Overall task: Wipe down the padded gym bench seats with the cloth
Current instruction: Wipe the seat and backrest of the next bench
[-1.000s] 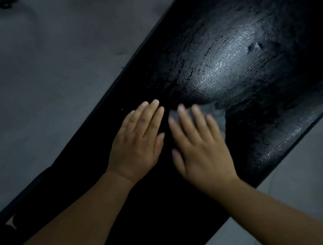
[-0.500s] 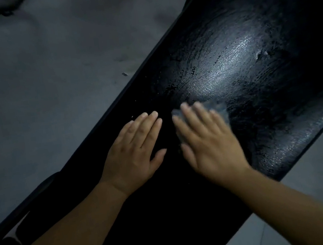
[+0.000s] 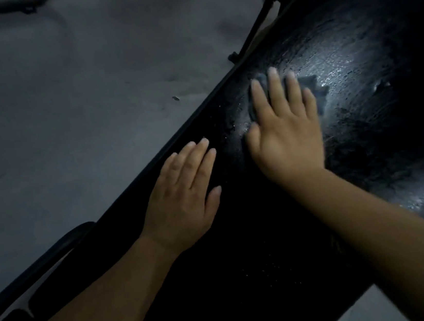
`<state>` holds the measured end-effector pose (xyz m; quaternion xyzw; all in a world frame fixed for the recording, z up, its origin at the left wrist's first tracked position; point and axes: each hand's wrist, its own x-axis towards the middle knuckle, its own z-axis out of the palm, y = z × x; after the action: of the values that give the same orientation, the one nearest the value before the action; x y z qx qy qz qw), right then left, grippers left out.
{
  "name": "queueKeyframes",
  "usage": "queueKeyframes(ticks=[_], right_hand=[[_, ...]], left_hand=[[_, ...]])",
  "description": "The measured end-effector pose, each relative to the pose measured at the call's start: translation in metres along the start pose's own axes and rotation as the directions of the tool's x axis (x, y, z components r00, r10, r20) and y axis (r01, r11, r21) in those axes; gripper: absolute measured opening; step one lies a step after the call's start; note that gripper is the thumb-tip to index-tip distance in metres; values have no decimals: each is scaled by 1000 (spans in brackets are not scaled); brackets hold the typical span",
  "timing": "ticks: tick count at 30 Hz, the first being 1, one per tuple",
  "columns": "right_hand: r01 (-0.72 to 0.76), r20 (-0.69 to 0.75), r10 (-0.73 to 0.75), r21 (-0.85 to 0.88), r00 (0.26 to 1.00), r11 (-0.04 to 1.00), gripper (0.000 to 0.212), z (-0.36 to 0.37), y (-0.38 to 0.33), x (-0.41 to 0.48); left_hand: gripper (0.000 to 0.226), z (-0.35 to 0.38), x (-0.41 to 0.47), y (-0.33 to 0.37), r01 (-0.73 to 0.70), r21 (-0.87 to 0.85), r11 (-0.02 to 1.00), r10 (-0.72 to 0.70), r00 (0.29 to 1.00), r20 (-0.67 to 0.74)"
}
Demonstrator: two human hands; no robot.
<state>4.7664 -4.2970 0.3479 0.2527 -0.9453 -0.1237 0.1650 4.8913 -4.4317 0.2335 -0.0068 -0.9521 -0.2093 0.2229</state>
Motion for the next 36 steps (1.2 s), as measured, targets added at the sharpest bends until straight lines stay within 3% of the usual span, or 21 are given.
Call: queueKeyframes(ticks=[1,3,6,7,10,12,15,18,19,21,23,24,26,28,30,32,34,36], right_hand=[[-5,-4,5,13,1000,1000,68,2,-17,3],[195,48,-197,40,979,980,68,11,-36,-21],[459,133,-460,39,878,887,67,7,-13,-51],[454,126,-454,27,882,890,68,5,-1,-40],[157,28,-156,-8,987,988,68,-1,3,24],[53,7,-53,19,999,998,68,0,-27,47],[301,71,-302,28,951,953,66,10,-51,6],[495,180,-492,32,852,868,67,4,-13,-45],[485,177,-480,16,859,874,68,2,3,-41],[312,112,-307,-30,945,950,68,-1,15,-10],[84,45,-83,-6,995,996,68,-3,-10,19],[56,34,-57,15,998,998,69,-1,-29,16],[225,86,-229,52,970,973,70,11,-55,-29],[415,177,-422,80,889,906,69,13,-47,-95],[472,194,-481,92,855,877,68,10,-17,-120],[383,155,-383,29,911,923,68,10,3,-102],[187,77,-186,-2,980,982,68,7,-4,-67],[99,47,-100,30,994,995,69,8,-28,-62]], left_hand=[[61,0,0,-1,14,-3,1000,-14,1000,4],[65,-2,-2,-3,57,-7,998,-57,998,16],[68,-5,-3,-8,89,4,996,-89,996,29],[69,-5,-3,-9,91,8,996,-91,995,36],[68,-4,-5,-7,98,9,995,-99,995,29],[67,-3,-6,-6,107,-3,994,-107,994,17],[66,-3,-8,-7,113,-22,993,-113,993,23],[67,-7,-12,-7,135,13,991,-135,989,51],[68,-9,-14,-4,141,10,990,-141,988,61],[68,-10,-17,-1,146,11,989,-146,986,75],[68,-10,-19,1,145,15,989,-146,986,76],[66,-9,-21,0,150,5,989,-150,986,72],[62,-8,-24,-1,151,-28,988,-149,987,66],[59,-8,-28,-3,134,-28,991,-132,989,64],[59,-10,-33,-3,131,-11,991,-130,988,80],[60,-11,-35,-1,141,-5,990,-140,985,102],[60,-10,-38,3,143,-1,990,-142,985,101],[60,-7,-43,9,135,3,991,-135,987,87]])
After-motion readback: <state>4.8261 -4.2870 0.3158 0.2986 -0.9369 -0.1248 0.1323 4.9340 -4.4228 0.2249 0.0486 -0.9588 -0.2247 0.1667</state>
